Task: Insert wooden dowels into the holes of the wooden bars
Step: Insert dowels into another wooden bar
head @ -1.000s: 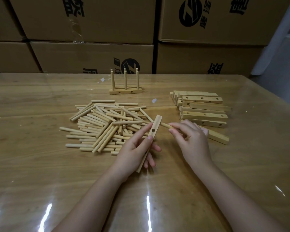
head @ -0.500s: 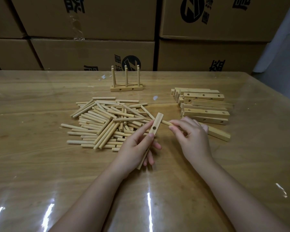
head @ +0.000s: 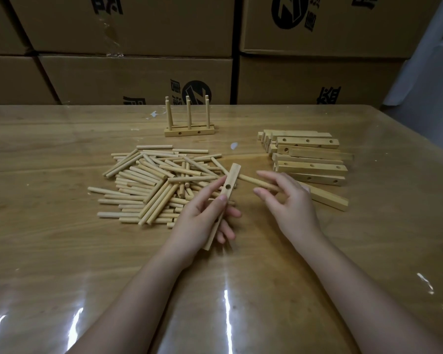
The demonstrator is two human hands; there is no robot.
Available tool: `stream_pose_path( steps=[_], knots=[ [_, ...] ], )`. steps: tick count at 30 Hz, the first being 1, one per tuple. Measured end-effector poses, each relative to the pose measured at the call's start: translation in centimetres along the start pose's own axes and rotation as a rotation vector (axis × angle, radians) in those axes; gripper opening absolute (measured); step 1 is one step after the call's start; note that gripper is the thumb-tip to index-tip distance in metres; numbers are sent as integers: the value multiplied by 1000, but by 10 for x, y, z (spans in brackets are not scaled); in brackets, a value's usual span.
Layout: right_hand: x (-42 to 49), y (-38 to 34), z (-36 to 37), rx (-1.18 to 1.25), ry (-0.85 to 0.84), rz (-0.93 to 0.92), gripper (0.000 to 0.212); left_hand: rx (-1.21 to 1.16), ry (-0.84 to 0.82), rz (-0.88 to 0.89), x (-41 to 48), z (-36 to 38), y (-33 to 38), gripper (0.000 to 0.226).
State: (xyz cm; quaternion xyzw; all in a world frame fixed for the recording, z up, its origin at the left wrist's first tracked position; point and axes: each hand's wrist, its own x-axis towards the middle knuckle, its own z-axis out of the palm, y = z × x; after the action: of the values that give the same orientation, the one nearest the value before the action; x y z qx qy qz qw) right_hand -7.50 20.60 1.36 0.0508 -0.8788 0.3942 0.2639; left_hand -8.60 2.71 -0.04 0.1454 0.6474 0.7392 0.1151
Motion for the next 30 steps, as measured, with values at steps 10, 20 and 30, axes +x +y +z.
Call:
stream_pose_path(
  steps=[10,20,30],
  knots=[
    [1,4,-9,270,109,73,17,-53,107,20,2,-1,-1,32],
    [0,5,-9,315,41,131,17,-58,80,-13,1,-1,1,34],
    [1,5,-9,420,34,197,15,6,88,-9,1,-3,-3,36]
  ],
)
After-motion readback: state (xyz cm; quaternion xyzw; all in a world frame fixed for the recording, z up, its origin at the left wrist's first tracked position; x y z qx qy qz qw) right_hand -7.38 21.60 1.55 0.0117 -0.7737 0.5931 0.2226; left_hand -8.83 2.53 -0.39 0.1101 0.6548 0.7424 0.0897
